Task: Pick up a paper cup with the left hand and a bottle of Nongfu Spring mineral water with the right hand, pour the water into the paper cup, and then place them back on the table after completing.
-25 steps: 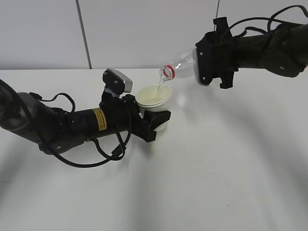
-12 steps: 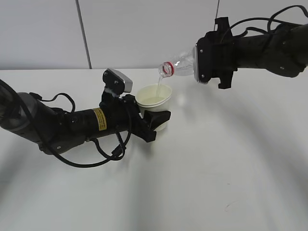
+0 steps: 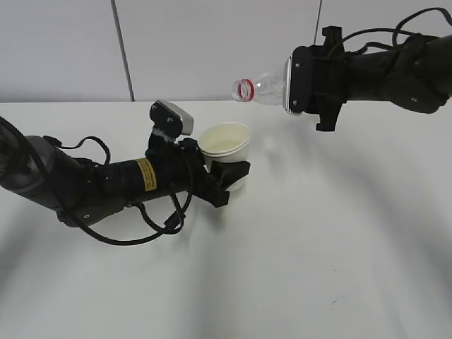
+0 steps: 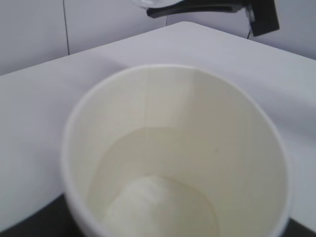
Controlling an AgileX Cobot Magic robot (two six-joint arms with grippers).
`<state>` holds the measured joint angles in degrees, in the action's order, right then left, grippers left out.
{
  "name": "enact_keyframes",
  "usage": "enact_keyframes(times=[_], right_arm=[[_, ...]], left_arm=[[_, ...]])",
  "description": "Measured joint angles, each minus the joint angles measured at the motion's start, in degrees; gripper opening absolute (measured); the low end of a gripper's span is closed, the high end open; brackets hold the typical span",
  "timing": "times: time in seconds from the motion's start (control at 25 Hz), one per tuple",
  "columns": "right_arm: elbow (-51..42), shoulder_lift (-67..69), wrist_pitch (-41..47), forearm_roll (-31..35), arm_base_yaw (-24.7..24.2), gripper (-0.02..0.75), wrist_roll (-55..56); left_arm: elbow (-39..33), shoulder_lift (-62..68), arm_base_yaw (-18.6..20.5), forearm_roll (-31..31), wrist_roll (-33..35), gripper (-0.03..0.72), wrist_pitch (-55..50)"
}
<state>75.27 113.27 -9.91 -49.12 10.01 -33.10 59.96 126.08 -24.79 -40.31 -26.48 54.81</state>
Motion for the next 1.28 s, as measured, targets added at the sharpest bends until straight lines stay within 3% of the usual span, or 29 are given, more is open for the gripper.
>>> enact_keyframes(times=[0.76,1.28], right_arm=[[-1.0,0.0,-0.2,0.1,0.0,0.446,41.8],[-10.4,0.0,-20.1,0.8,-4.6,0.446,57.3]], left_arm=[[0.0,0.0,0.0,1.3,0.0,0.402,0.0],[0.0,0.0,0.8,1.1,0.0,0.402,-2.4]])
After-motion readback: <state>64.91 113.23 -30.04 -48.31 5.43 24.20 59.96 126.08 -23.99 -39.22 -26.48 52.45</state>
